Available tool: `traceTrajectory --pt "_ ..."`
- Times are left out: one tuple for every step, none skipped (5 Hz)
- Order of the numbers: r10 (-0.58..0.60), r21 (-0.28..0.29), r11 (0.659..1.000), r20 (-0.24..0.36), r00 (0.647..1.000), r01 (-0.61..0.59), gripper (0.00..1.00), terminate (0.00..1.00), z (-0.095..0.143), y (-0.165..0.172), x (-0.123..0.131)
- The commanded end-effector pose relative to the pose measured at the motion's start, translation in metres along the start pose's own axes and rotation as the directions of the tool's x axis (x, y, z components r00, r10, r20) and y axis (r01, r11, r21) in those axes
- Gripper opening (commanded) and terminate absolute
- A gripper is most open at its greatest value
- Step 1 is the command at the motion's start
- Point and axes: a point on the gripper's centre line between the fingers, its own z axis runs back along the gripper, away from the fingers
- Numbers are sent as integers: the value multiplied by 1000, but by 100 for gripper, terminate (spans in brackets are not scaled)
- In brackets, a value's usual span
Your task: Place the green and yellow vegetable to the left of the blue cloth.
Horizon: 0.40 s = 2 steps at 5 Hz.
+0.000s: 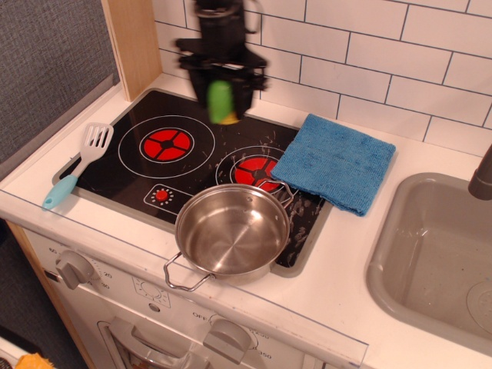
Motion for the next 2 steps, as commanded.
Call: traceTrajectory --pt "-79 -20 997 -23 997 79 0 0 -14 -21 25" --pt "-64 -17 998 -55 996 63 0 0 -20 -20 13"
